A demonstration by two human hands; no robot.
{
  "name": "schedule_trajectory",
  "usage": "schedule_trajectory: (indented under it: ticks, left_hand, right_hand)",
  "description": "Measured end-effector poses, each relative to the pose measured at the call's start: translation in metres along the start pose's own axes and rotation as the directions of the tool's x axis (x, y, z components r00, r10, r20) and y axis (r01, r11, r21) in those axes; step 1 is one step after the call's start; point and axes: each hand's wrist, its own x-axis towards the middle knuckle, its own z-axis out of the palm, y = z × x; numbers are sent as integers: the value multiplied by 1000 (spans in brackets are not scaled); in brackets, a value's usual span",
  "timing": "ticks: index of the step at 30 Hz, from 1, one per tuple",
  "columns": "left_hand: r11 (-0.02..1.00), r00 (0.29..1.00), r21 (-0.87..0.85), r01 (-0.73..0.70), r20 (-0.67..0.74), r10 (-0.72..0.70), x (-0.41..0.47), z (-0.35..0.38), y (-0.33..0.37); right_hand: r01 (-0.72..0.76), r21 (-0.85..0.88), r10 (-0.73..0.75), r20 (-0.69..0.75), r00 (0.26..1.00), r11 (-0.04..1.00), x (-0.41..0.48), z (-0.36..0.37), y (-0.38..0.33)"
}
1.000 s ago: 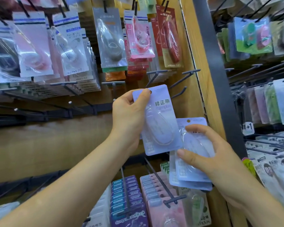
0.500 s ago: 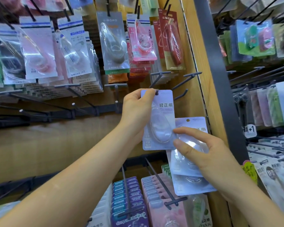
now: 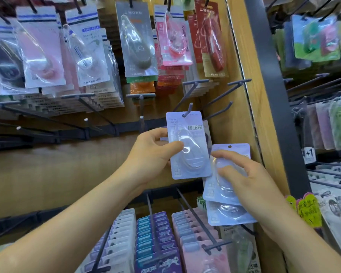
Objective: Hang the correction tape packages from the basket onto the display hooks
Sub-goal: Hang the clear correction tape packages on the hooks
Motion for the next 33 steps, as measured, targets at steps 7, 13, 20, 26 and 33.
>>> schedule_trajectory:
  ticks: [7,13,20,26,33]
  left_hand:
    - [993,985,24,117,-128,-113,48,5,-39]
    - [962,960,136,239,-185,-212,91,5,-70]
    - [910,955,295,291,-151,-257,102,5,-86]
    - [757,999,652,-47,20,45,61,-4,-55]
    - [989,991,-134,-57,109,72,10,19,4]
  right_hand:
    - [58,-124,-52,54,997,991,2,-4,-6]
    - [-6,79,5,17,1000,997,4,-6,-4]
    - [-18,95,18,6,1000,995,4,-9,-3]
    - [-40,99,45,-47,998,994,4,-4,1]
    - [36,162,-42,34,999,986,-1,-1,-7]
